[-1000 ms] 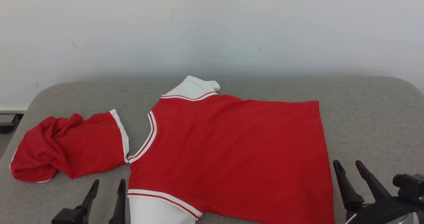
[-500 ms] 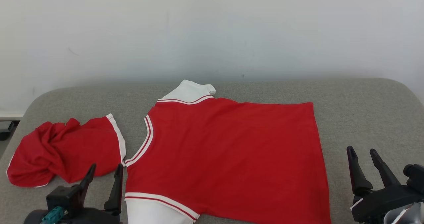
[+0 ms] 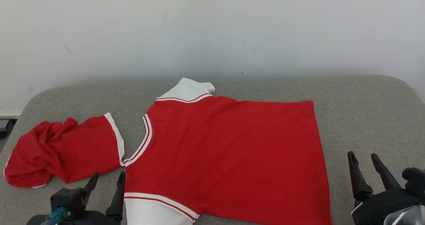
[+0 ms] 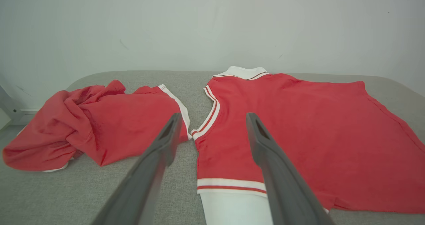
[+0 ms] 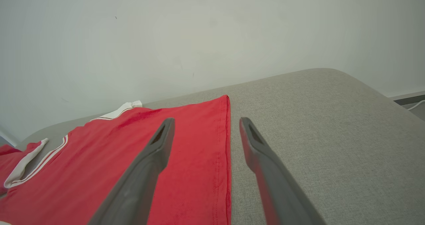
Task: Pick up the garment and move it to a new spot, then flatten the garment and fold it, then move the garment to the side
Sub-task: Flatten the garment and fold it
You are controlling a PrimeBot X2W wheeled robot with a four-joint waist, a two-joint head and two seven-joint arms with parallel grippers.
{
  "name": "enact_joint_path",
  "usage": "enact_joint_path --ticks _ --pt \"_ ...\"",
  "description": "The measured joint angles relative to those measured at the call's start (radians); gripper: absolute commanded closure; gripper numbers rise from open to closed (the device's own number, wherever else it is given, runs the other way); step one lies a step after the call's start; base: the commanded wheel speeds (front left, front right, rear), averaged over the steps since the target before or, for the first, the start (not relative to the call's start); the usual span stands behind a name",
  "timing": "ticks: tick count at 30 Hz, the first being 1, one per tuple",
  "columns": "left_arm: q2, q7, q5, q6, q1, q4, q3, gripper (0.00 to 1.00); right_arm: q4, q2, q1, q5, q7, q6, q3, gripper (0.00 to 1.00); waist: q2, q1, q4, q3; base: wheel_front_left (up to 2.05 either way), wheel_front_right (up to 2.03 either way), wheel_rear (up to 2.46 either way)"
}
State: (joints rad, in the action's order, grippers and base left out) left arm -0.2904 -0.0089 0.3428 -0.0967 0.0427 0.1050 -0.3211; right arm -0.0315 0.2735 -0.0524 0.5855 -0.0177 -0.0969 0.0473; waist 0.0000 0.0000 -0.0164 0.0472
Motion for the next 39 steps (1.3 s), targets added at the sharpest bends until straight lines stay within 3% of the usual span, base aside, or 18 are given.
enact_joint_path --ticks 16,21,29,39 --pt "-0.008 0.048 0.001 -0.009 0.000 -0.043 0.010 0.00 -0.005 0.000 0.000 -0.004 0.011 0.000 0.020 0.00 0.0000 0.0000 0.000 -0.018 0.00 0.00 0.00" --pt "-0.002 0.095 0.007 -0.010 -0.001 -0.050 0.019 0.00 -0.021 0.036 -0.023 -0.007 0.121 0.000 0.057 0.00 0.0000 0.0000 -0.006 -0.023 0.00 0.00 0.00" --pt "0.018 0.236 0.006 -0.019 -0.062 -0.022 -0.011 0.00 -0.011 0.040 -0.064 0.003 0.276 -0.001 0.113 0.00 0.0000 0.0000 -0.013 -0.023 0.00 0.00 0.00" --pt "0.056 0.435 0.047 -0.026 -0.101 0.113 -0.006 0.00 -0.037 0.034 -0.085 0.003 0.436 -0.018 0.160 0.00 0.0000 0.0000 -0.021 -0.033 0.00 0.00 0.00"
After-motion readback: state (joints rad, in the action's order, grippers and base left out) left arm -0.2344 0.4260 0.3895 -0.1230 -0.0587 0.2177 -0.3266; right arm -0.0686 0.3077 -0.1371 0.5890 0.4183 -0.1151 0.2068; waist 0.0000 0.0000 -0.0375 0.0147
